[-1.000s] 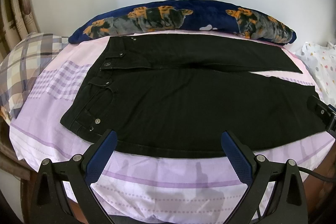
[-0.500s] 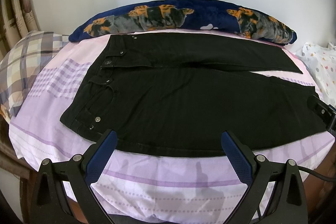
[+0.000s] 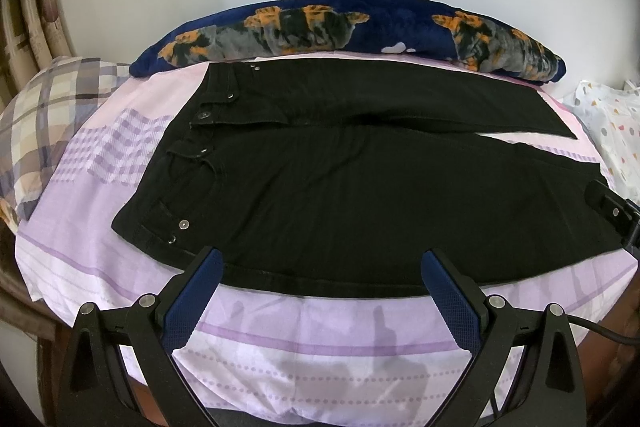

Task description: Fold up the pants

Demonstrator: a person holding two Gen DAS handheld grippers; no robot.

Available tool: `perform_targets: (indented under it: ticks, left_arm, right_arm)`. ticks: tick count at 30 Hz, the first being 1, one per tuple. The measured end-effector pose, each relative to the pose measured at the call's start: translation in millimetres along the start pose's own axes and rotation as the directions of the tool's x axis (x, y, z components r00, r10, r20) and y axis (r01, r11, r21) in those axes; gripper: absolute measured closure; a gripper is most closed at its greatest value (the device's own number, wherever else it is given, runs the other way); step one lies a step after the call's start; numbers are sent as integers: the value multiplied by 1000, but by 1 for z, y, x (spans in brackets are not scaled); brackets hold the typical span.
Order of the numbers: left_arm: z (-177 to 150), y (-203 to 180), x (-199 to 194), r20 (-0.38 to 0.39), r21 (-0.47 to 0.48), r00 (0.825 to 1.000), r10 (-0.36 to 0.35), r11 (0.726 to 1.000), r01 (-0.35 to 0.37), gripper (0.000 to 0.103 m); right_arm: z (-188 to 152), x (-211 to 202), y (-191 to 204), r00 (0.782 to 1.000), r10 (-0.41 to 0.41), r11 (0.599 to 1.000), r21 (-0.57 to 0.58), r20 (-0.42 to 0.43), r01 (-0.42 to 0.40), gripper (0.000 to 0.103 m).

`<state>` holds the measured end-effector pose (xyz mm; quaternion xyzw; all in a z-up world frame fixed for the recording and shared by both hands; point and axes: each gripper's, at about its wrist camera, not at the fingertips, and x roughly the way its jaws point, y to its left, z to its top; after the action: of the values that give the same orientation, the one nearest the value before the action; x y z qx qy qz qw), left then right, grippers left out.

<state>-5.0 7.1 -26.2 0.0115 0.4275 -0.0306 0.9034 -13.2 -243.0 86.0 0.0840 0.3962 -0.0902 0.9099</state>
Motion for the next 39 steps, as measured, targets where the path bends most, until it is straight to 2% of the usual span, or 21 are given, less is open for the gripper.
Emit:
perform_targets:
  ticks: [7,13,16,22,24,26,27,29,31,32,36,39]
  left_arm:
    - [3,6,8,-26,-16,1000,-14,1000,13,4]
    - [25,30,19,-29,-53,999,-13,999,12,4]
    - [48,57,26,-20,-83,1000,-10,997,8,4]
    - [105,120,46,-4,-128,1000,-8,992,7,5]
    - [125,139,55,6,-137,1000,-13,990,14,8]
    - [148,158,69,2,-151,999,-32,988,31,17]
    - [157,166,75,-4,-165,999,-53,985,52,18]
    - [177,187,93,-20,-233,989,-144,963,136,24]
    - [193,204,113,-31,-297,965,-261,924,240,26]
    - [199,209,123,-32,-318,954,-297,908,272,30]
    - [222,228,168,-70,-386,922,-382,863,328,44]
    - [231,244,203,-109,-464,890,-443,814,348,49]
  right_arm:
    - [-1,6,0,1000,-1,1000,1,-16,1,0]
    - [0,8,-6,998,60,998,36,-4,-60,0]
    - [1,16,-4,993,116,993,35,-19,-115,0]
    - [27,43,15,987,134,991,-6,-85,-135,0]
    - [39,53,22,986,136,990,-12,-98,-138,0]
    - [53,64,28,984,132,991,-8,-117,-133,0]
    - [62,71,33,983,128,992,-3,-134,-129,0]
    - [76,81,39,973,185,983,5,-136,-186,0]
    - [86,89,44,970,210,978,3,-123,-211,0]
    - [92,96,47,968,222,975,2,-120,-223,0]
    - [104,122,56,953,260,966,40,-153,-257,0]
    - [111,141,62,945,274,962,69,-178,-266,0]
